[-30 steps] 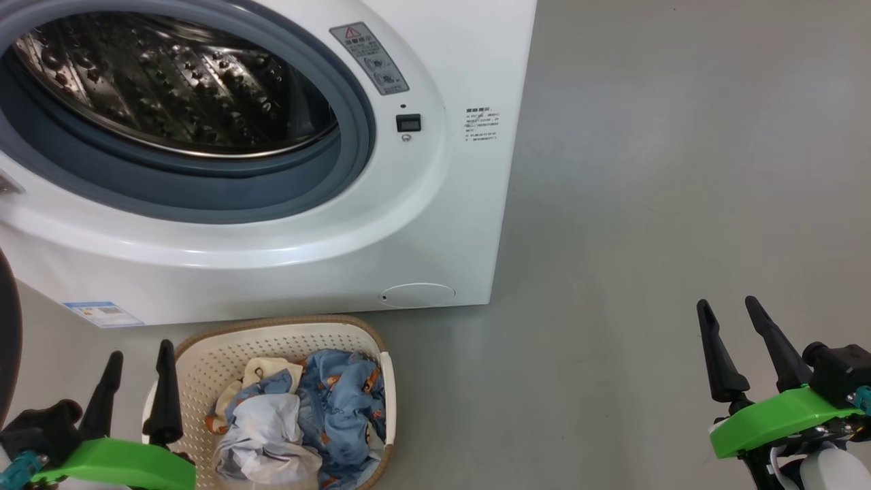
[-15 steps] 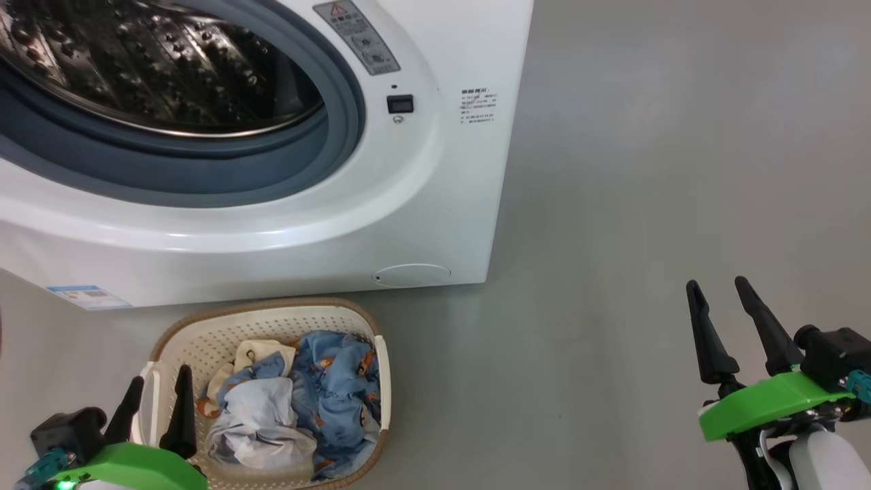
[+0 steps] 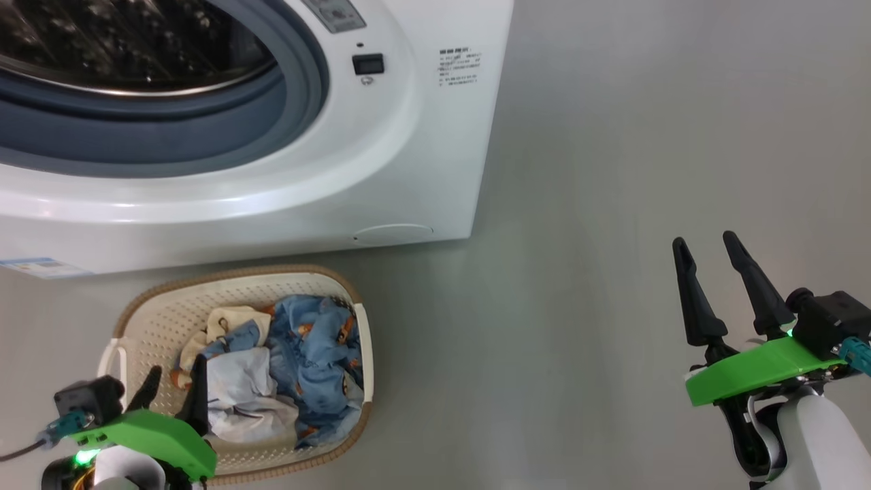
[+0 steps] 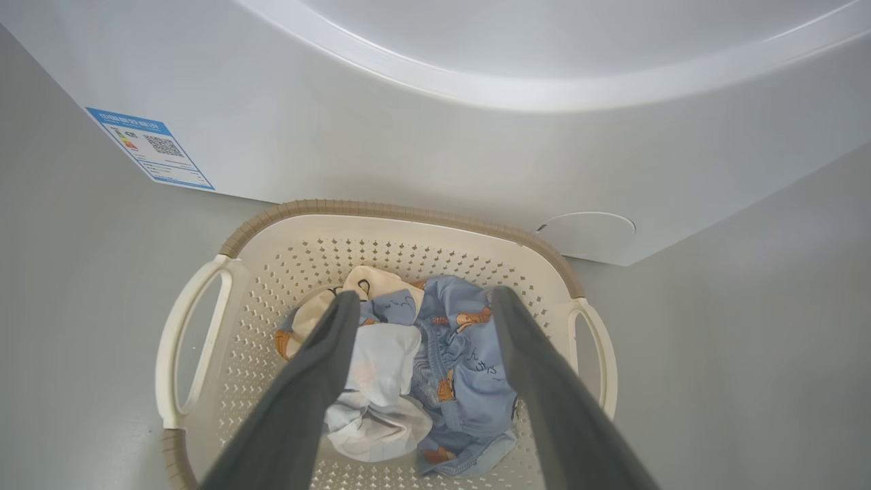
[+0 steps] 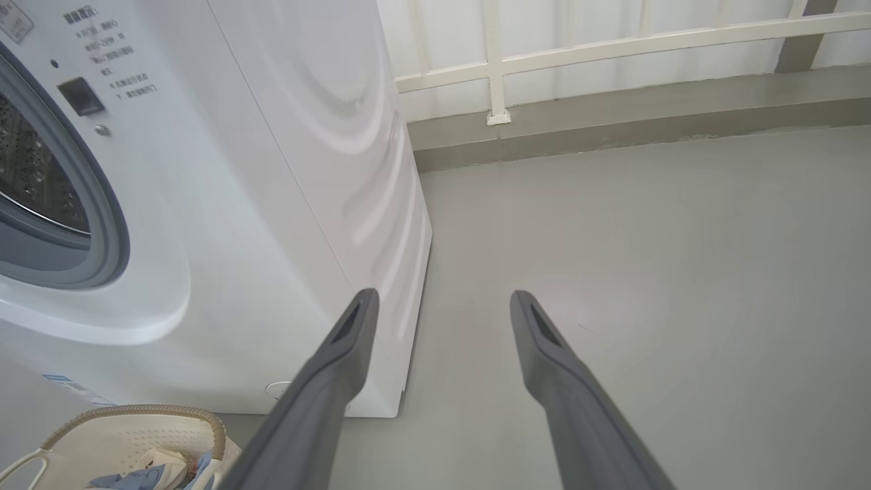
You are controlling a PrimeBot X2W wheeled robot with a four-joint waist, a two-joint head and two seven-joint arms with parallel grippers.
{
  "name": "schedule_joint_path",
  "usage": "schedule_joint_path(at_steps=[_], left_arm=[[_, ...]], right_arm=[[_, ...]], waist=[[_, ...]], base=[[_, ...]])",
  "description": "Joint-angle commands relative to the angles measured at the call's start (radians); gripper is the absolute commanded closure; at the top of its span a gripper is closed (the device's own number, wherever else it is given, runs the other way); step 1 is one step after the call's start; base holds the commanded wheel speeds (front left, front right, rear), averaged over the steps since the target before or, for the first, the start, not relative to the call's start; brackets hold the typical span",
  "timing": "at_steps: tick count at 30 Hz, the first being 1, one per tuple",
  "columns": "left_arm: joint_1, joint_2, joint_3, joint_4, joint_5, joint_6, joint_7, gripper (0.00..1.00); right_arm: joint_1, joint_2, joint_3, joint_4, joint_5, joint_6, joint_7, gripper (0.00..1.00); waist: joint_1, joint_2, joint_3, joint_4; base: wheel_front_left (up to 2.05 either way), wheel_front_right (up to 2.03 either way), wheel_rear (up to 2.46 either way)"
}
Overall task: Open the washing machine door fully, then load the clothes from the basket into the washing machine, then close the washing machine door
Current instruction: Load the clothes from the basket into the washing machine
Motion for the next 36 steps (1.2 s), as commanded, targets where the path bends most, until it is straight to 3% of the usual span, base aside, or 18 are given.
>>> schedule_joint_path(at_steps=[1,21,36], left_arm=[[-0.037,0.045,0.011,0.02,-0.018,-0.002,-0.006,0.0],[-0.331,0.089,-0.205,0.41,-0.173,-0.002,0.042,0.0],[-0.413,0.107,-0.274,0.482,-0.229,-0.002,0.136,0.0]], right_arm=[[-0.015,0.002,0.022,-0.03,-0.017,0.001,-0.009,0.0],[-0.118,0.011,0.029,-0.075,-0.052,0.001,-0.009,0.0],[-0.158,0.015,0.036,-0.093,-0.069,0.001,-0.009,0.0]], waist=[[0.0,0.0,0.049,-0.015],[0.0,0.0,0.273,-0.042],[0.0,0.0,0.359,-0.055]], base=[[0.0,0.0,0.0],[0.0,0.0,0.0],[0.0,0.0,0.0]])
